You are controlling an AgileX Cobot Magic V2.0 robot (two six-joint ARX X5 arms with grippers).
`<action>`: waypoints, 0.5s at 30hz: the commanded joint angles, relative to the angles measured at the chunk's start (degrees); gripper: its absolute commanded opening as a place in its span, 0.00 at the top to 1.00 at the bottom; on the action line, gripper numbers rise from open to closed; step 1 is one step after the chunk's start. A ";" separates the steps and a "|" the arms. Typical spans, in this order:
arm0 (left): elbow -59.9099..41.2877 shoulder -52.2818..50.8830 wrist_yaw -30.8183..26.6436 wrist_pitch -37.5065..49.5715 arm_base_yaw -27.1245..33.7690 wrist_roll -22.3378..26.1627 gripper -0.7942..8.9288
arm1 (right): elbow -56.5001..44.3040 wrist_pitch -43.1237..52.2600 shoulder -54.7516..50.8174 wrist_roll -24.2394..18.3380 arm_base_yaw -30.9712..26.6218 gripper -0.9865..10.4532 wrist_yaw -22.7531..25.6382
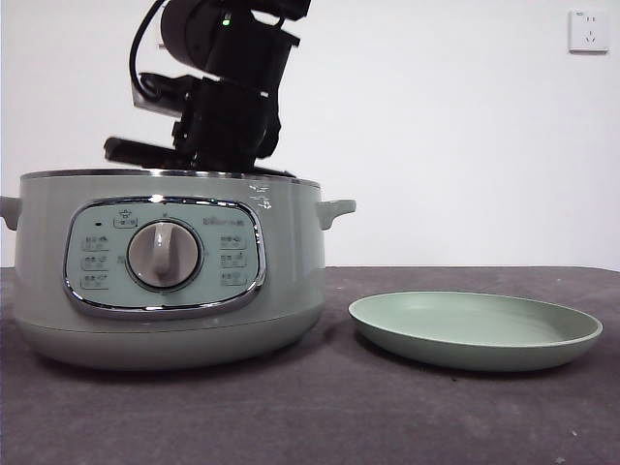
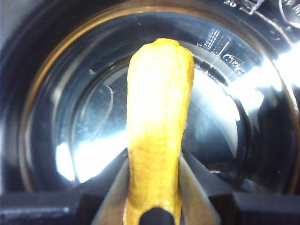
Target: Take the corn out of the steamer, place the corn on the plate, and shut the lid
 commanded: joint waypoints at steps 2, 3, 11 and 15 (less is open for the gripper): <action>1.07 -0.17 -0.11 2.69 0.00 0.44 0.93 | 0.11 -2.23 -6.03 -0.31 -0.28 0.92 0.17; 1.07 0.20 0.07 2.67 0.00 0.44 0.93 | 0.11 -3.58 -8.00 -0.33 -0.37 0.92 0.22; 1.07 4.22 6.32 5.14 0.00 0.44 0.93 | 0.11 -15.06 -19.52 -1.11 -3.41 0.92 4.85; 1.07 7.50 11.19 8.04 0.00 0.20 0.93 | 0.11 -23.21 -23.45 -1.05 -6.73 0.92 7.10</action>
